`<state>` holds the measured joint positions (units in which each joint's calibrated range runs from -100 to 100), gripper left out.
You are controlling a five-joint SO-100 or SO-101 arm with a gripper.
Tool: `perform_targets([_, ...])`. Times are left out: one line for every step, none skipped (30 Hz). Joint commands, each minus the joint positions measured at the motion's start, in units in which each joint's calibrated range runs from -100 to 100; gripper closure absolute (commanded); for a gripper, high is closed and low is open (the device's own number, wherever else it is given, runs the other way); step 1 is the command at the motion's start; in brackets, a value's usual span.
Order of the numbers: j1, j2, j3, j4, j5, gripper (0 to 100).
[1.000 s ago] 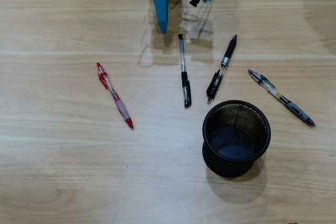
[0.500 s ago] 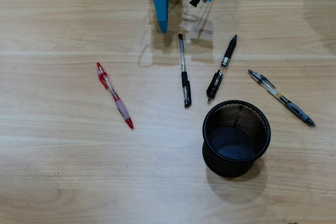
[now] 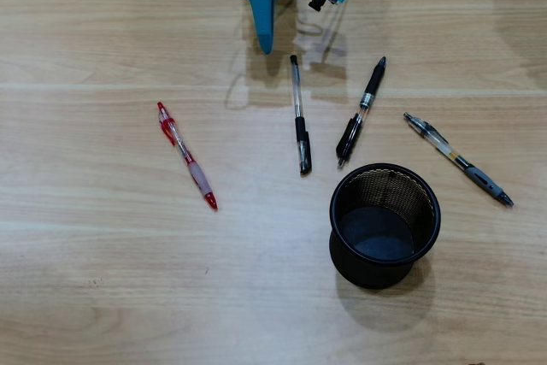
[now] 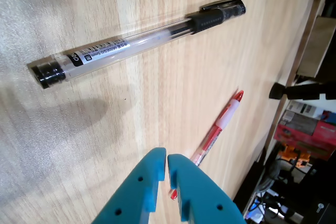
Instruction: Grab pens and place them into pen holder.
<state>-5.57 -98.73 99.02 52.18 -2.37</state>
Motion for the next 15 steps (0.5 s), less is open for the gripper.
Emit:
perform_targets([0.04,-0.76,0.34,-0.29,-0.04,98])
perform_targets([0.13,-0.76,0.34,-0.29,-0.15,98])
perform_targets([0.13,-0.76,0.34,-0.29,-0.15,98])
perform_targets([0.13,-0.76,0.34,-0.29,-0.09,98])
perform_targets([0.13,-0.76,0.34,-0.29,-0.15,98])
perform_targets([0.13,-0.76,0.34,-0.29,-0.15,98])
perform_targets([0.13,-0.76,0.34,-0.29,-0.15,98])
perform_targets([0.13,-0.76,0.34,-0.29,-0.15,98])
perform_targets([0.13,-0.76,0.34,-0.38,-0.15,98])
perform_targets([0.13,-0.76,0.34,-0.38,-0.15,98])
perform_targets([0.13,-0.76,0.34,-0.38,-0.15,98])
perform_targets([0.04,-0.76,0.34,-0.38,-0.15,98])
perform_targets([-0.14,-0.76,0.34,-0.38,-0.04,98])
perform_targets([-0.23,-0.76,0.34,-0.38,0.06,98])
perform_targets([-0.23,-0.76,0.34,-0.38,0.06,98])
